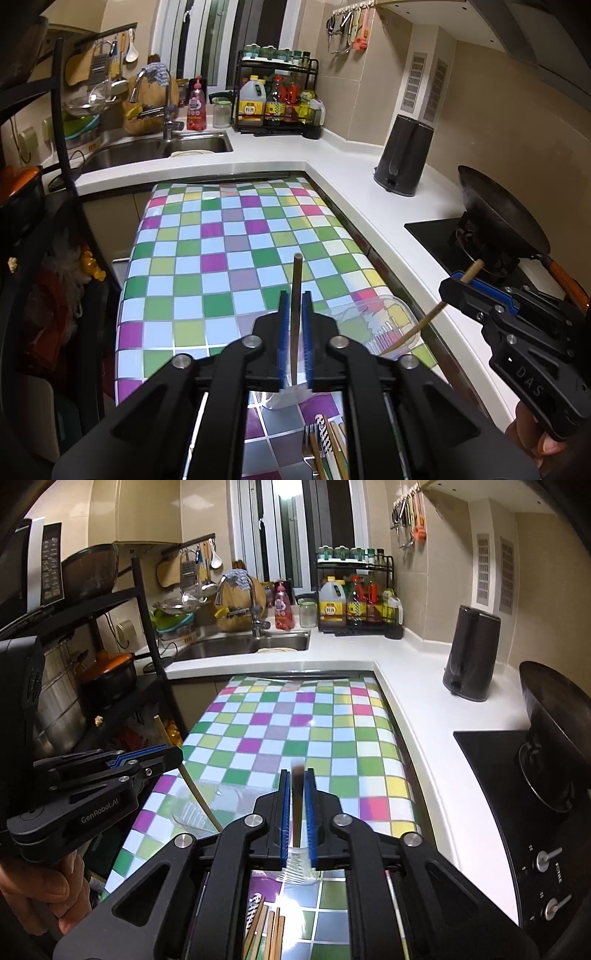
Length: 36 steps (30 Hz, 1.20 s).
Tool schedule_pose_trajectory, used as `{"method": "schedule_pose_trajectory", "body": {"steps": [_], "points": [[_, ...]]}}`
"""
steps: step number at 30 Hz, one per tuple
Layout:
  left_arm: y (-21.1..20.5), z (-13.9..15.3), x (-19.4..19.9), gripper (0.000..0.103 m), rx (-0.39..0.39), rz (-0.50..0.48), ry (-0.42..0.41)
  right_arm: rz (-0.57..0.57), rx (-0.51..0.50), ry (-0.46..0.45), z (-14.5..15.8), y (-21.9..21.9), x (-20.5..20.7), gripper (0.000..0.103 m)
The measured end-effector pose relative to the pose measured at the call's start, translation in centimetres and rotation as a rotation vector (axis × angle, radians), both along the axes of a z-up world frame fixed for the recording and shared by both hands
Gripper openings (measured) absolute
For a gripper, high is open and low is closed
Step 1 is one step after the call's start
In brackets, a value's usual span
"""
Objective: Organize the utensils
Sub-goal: 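Lower both chopsticks into the container and open both tools, then move both open tools back down to the remaining utensils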
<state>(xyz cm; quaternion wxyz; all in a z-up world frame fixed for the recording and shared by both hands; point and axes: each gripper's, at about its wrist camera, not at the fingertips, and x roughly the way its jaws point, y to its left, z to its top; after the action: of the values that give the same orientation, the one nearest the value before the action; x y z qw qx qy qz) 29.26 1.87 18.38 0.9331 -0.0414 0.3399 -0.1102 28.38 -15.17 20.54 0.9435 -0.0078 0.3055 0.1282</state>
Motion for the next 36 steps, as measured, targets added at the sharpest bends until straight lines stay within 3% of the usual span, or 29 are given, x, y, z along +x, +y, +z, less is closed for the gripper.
{"method": "schedule_pose_trajectory", "body": {"steps": [2,5,11,14,18,24,30,36], "points": [[0.0,0.3,-0.4,0.048,0.001,0.013,-0.024,-0.008,-0.008,-0.006,-0.1,-0.1,-0.3,0.025],[-0.1,1.4,-1.5,0.051,0.009,0.024,-0.068,-0.023,-0.031,-0.031,0.5,0.0,-1.2,0.039],[0.4,4.2,-5.3,0.055,0.015,0.066,-0.181,-0.074,-0.049,-0.099,2.5,-0.8,-3.9,0.041],[0.6,5.2,-7.6,0.057,0.022,0.079,-0.230,-0.108,-0.045,-0.165,3.5,-1.4,-6.3,0.047],[0.7,5.6,-10.7,0.057,0.020,0.091,-0.273,-0.122,-0.010,-0.232,3.9,-2.1,-9.8,0.047],[0.3,3.7,-15.1,0.057,0.021,0.072,-0.300,-0.124,0.001,-0.306,3.6,-2.1,-15.0,0.047],[-0.2,-0.2,-19.0,0.040,0.024,0.070,-0.289,-0.111,0.008,-0.335,1.6,-1.8,-19.4,0.047],[-1.2,-4.2,-22.3,0.037,0.045,0.055,-0.267,-0.111,0.029,-0.302,-1.8,-2.0,-22.2,0.047]]}}
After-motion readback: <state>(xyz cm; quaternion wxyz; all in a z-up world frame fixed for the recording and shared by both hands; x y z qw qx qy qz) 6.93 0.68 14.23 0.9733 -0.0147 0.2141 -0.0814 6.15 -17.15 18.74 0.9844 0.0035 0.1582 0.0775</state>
